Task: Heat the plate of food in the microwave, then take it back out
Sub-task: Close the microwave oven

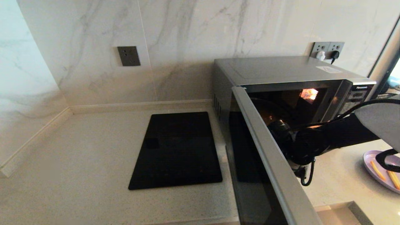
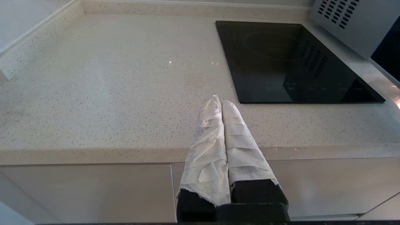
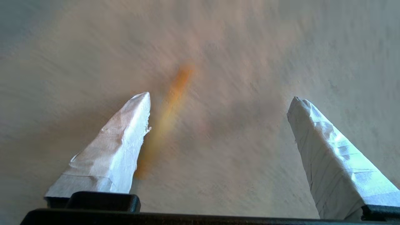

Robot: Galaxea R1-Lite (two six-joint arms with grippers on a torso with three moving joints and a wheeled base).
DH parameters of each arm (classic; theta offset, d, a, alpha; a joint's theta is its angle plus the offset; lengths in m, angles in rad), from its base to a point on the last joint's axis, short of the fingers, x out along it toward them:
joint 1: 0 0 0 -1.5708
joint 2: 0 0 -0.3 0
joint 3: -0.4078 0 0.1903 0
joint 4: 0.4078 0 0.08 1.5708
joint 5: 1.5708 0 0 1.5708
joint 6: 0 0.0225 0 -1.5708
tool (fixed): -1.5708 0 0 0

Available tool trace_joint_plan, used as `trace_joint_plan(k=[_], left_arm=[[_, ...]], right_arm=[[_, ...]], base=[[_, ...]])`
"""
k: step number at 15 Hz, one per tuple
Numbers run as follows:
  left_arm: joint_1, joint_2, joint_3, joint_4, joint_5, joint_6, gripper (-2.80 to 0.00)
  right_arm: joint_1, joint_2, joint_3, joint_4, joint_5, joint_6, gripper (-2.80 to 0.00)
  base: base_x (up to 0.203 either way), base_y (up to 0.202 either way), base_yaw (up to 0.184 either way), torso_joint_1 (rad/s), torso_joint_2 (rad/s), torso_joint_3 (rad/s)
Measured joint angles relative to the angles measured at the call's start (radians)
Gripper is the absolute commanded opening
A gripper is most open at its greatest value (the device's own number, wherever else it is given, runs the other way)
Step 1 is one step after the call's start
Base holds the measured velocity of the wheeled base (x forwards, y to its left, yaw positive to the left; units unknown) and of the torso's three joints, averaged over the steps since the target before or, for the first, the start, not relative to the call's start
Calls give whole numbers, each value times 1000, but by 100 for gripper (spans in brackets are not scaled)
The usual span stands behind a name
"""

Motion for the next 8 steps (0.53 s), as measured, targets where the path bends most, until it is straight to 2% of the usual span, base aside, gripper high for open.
trace_joint_plan(k=[3, 5, 8], left_arm=[[0, 0, 0, 0, 0, 0, -280], [0, 0, 0, 0, 0, 1, -280], [0, 0, 0, 0, 0, 0, -280]], right_arm=[[-1, 3, -83, 31, 2, 24, 0], [-1, 6, -162, 106, 23, 93, 0], [-1, 8, -258, 278, 150, 219, 0]], base=[[0, 0, 0, 0, 0, 0], [0, 0, 0, 0, 0, 0], [0, 0, 0, 0, 0, 0]])
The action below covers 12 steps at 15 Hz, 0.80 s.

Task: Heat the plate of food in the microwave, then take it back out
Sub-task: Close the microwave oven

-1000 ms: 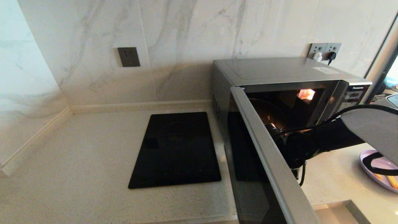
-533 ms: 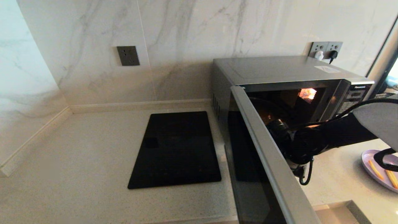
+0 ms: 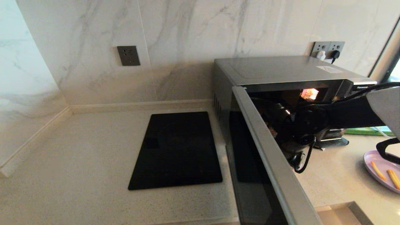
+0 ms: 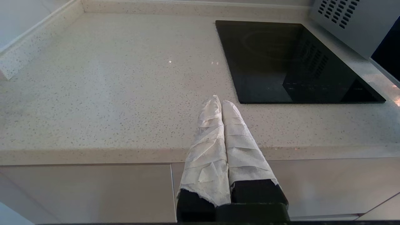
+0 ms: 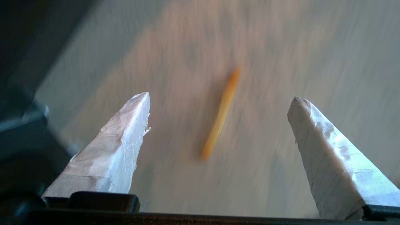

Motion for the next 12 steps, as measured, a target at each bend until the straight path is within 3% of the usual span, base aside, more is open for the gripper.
trace_joint_plan(k=[3, 12], left_arm=[[0, 0, 0, 0, 0, 0, -280], [0, 0, 0, 0, 0, 0, -280]], right_arm=[[0, 6, -34, 72, 103, 71, 0], [-4, 90, -22, 26, 100, 113, 0]], base=[[0, 0, 0, 0, 0, 0], [0, 0, 0, 0, 0, 0]])
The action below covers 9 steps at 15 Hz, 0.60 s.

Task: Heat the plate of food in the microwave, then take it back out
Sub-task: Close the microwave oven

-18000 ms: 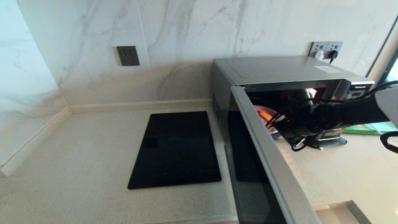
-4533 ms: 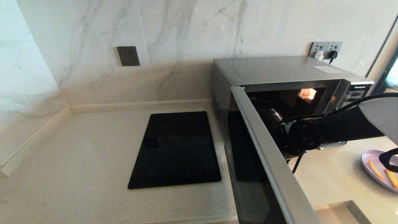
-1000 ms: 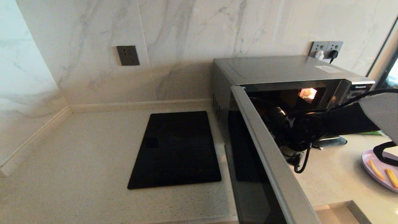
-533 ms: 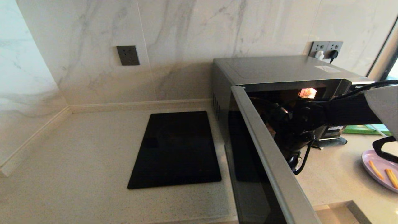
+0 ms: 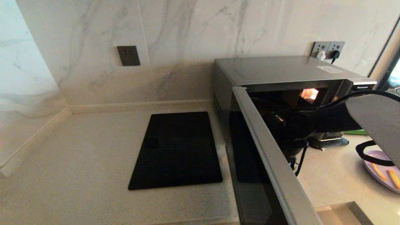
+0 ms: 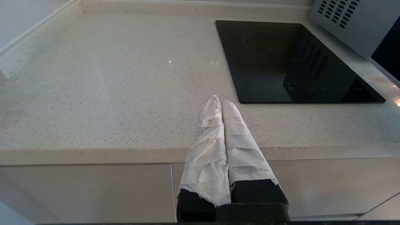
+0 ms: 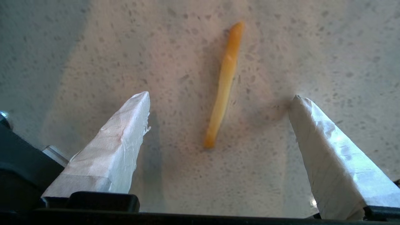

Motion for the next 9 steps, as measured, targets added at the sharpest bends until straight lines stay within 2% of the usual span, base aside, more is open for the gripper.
trace_joint_plan(k=[9], left_arm=[[0, 0, 0, 0, 0, 0, -280]], right_arm=[[-6, 29, 14, 0, -3, 1, 0]], base=[[0, 0, 0, 0, 0, 0]])
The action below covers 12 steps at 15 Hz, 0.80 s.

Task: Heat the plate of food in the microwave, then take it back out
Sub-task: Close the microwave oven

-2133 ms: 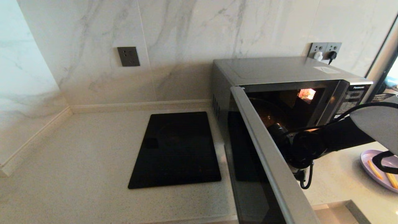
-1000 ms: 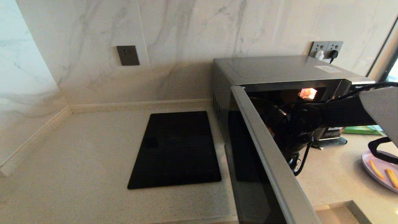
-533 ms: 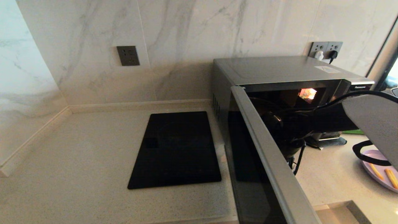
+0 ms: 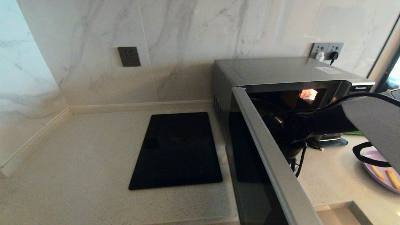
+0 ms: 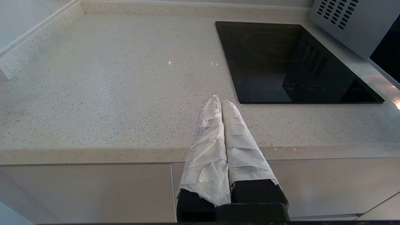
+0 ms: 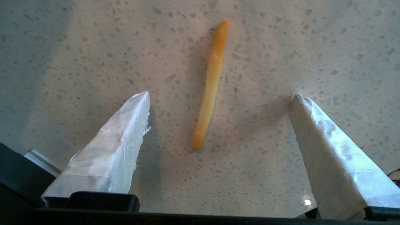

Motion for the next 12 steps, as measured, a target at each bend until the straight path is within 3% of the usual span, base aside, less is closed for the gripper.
trace_joint_plan(k=[5, 6, 12], left_arm=[[0, 0, 0, 0, 0, 0, -280], [0, 0, 0, 0, 0, 0, -280], [0, 0, 0, 0, 0, 0, -280]], right_arm=[[0, 8, 8, 1, -5, -6, 0], [0, 10, 8, 1, -6, -7, -280], [0, 20, 15, 5, -6, -22, -280]], base=[[0, 0, 0, 0, 0, 0], [0, 0, 0, 0, 0, 0], [0, 0, 0, 0, 0, 0]])
